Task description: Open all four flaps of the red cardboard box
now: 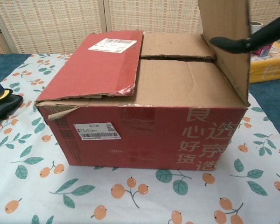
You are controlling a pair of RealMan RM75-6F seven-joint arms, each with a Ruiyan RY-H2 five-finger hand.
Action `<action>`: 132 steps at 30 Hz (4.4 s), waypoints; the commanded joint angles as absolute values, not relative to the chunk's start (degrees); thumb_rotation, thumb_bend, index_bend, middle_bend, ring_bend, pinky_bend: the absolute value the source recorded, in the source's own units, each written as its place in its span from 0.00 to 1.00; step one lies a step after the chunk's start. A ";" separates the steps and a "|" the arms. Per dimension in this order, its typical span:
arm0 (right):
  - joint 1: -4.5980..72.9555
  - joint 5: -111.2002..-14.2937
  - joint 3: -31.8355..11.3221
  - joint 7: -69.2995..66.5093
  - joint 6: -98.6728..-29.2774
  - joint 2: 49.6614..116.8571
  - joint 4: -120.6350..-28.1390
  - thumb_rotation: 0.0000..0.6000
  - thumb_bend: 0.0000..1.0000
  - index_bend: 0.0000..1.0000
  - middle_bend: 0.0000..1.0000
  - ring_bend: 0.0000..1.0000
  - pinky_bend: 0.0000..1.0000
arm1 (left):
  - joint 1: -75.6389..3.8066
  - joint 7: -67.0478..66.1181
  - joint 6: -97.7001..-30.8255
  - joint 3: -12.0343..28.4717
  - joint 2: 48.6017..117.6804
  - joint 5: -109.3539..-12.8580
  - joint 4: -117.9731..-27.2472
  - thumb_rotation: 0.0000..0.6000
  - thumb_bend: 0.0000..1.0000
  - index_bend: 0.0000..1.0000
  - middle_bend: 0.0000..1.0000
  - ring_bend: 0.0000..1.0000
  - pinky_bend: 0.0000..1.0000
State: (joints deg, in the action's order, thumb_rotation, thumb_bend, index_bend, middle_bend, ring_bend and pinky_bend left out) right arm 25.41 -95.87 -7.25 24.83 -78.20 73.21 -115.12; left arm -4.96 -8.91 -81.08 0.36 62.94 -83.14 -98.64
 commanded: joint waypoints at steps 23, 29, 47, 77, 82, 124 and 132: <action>4.45 -98.34 2.60 6.65 -97.95 67.61 -94.22 1.00 0.39 0.00 0.00 0.00 0.05 | -4.58 -12.90 -83.49 -3.26 64.14 -92.15 -100.99 1.00 0.46 0.04 0.09 0.10 0.02; 3.43 -97.97 2.07 2.25 -98.73 67.70 -91.46 1.00 0.38 0.00 0.00 0.00 0.05 | -6.63 -16.69 -82.70 -2.68 63.03 -96.07 -106.11 1.00 0.47 0.03 0.09 0.10 0.04; 2.07 -96.81 0.08 -1.16 -98.69 66.24 -91.43 1.00 0.39 0.00 0.00 0.00 0.05 | -16.80 -24.68 -71.88 3.98 63.66 -92.95 -119.52 1.00 0.44 0.01 0.06 0.02 0.02; 1.08 -92.52 -3.63 -4.50 -97.60 64.66 -91.73 1.00 0.38 0.00 0.00 0.00 0.05 | -29.06 -39.58 -64.20 8.57 74.44 -77.28 -124.47 1.00 0.36 0.00 0.04 0.00 0.00; 1.14 -92.04 -3.92 -5.09 -96.96 64.47 -91.73 1.00 0.38 0.00 0.00 0.00 0.05 | -31.09 -44.28 -63.95 8.13 76.84 -75.77 -125.00 1.00 0.38 0.00 0.04 0.00 0.00; 0.25 -92.52 -4.36 -7.28 -96.78 63.25 -92.09 1.00 0.39 0.00 0.00 0.00 0.05 | -38.26 -51.60 -70.01 7.63 87.77 -72.47 -118.05 1.00 0.38 0.00 0.04 0.00 0.00; 0.25 -92.36 -4.40 -7.02 -96.44 63.34 -92.28 1.00 0.39 0.00 0.00 0.00 0.05 | -37.12 -54.19 -75.36 6.70 90.39 -79.72 -115.09 1.00 0.38 0.00 0.04 0.00 0.00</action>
